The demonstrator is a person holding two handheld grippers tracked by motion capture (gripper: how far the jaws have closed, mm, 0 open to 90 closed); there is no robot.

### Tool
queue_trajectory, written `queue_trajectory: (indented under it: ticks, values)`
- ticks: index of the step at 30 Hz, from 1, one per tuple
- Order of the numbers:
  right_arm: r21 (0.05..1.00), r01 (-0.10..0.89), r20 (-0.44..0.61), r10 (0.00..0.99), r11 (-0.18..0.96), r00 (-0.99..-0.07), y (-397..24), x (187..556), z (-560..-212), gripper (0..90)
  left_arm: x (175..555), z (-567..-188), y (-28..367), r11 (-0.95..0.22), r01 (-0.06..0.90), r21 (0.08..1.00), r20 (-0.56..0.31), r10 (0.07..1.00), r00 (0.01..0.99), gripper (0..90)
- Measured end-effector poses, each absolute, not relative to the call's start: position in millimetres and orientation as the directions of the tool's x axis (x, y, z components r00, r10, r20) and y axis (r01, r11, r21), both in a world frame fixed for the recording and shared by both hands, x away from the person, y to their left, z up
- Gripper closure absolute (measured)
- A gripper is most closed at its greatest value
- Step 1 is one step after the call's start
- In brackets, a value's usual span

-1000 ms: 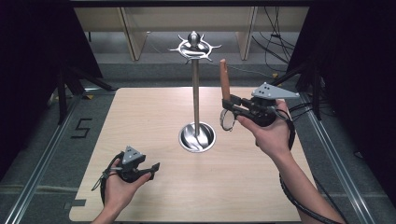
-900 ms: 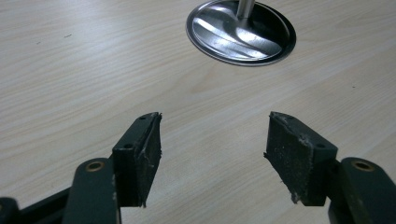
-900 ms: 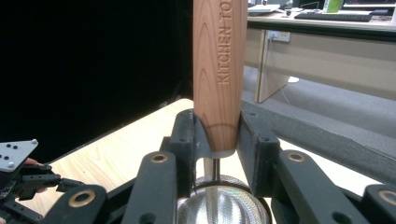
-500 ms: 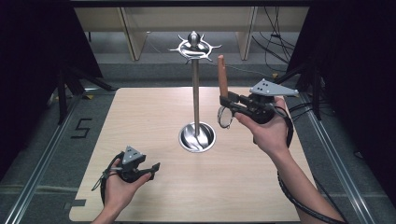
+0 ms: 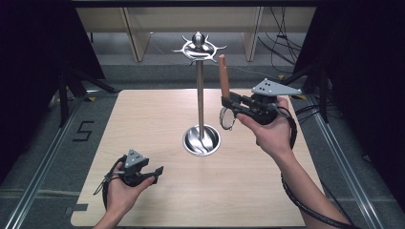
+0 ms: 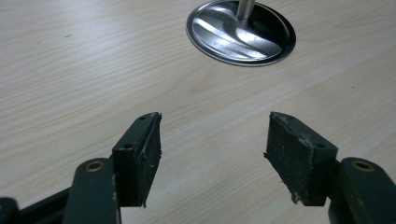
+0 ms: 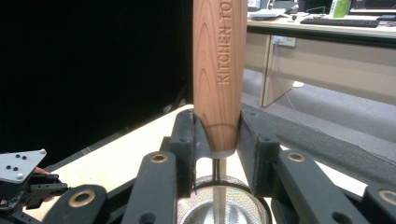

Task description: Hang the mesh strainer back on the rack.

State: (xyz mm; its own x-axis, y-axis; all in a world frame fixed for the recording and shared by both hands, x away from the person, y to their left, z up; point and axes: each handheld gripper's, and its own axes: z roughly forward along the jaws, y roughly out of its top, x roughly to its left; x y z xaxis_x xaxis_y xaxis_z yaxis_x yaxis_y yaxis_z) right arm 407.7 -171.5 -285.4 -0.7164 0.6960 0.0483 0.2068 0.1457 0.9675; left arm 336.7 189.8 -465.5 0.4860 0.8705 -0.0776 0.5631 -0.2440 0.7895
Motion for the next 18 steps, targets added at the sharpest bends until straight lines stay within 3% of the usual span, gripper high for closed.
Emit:
queue_trajectory:
  ticks: [18]
  values:
    - [0.962,0.238,0.08,0.697,0.133,-0.713,-164.7,408.9,-284.3,69.9,336.6,-465.0,190.6,-0.245,0.559,0.792,-0.076,0.869,0.488,34.9]
